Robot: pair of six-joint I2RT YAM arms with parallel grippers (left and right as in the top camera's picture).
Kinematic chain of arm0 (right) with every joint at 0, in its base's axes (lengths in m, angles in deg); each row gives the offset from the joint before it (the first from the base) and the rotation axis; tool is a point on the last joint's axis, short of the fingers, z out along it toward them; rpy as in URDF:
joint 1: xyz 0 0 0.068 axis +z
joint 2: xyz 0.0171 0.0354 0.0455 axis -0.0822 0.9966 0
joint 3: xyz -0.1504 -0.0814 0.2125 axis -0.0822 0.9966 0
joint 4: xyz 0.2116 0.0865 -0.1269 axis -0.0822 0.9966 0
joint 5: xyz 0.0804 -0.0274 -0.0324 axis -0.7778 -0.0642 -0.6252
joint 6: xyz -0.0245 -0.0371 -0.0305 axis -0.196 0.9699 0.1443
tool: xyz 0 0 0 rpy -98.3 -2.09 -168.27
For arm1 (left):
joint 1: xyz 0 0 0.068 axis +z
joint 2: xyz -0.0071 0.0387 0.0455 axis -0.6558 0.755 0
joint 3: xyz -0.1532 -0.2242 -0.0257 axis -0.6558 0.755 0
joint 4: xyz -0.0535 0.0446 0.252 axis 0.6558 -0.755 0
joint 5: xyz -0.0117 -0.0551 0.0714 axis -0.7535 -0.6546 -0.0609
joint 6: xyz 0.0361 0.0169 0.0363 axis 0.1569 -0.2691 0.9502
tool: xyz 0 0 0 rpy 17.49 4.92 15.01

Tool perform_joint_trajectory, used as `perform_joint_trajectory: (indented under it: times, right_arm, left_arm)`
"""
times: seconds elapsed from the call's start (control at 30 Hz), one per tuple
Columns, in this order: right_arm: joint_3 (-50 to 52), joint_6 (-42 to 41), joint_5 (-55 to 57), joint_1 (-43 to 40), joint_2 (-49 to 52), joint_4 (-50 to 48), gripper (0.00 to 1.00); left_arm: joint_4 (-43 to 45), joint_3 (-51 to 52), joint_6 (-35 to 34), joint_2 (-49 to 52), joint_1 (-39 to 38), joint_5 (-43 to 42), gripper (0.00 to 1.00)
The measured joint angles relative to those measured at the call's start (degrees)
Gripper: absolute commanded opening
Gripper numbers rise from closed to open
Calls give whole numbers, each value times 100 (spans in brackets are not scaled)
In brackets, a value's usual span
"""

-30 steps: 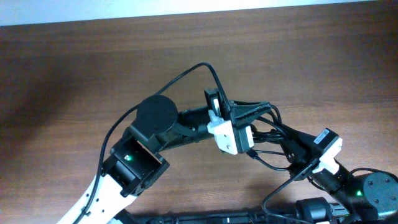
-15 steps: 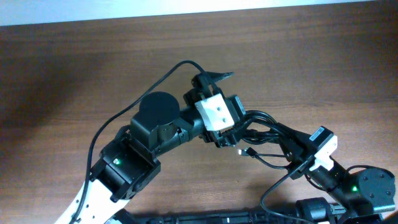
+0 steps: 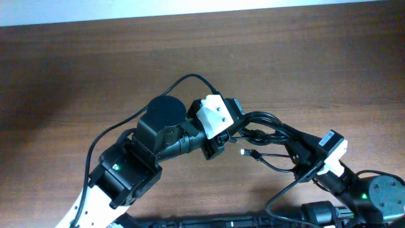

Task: Untangle cables

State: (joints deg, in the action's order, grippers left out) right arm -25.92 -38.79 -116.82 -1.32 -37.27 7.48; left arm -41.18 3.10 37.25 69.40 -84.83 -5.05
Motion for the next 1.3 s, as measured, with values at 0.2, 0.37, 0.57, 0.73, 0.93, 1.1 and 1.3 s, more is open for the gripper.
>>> perform_joint_trajectory:
  times: [0.2, 0.37, 0.57, 0.73, 0.93, 1.1, 1.3]
  right_arm:
    - [0, -94, -35, 0, 0, 13, 4]
    - [-2, -105, -11, 0, -2, 11, 4]
    - [-28, -105, -7, 0, -7, 11, 4]
    - [-42, -107, -11, 0, -7, -13, 4]
    - [-138, -105, -4, 0, -7, -90, 4]
    - [-186, -105, 9, 0, -9, -57, 4]
    - [-223, -107, 13, 0, -17, -74, 4]
  left_arm:
    - [-7, 0, -24, -2, -4, -184, 0]
    - [533, 35, -17, 7, -4, -205, 0]
    - [1519, 90, -15, 4, -37, -369, 0]
    - [1978, 98, -15, 7, -39, -680, 0]
    - [2839, 175, 28, 48, -74, -922, 0]
    - [3128, 229, 461, 59, -76, -1038, 0]
    - [3482, 282, 1202, 101, -85, -1130, 0]
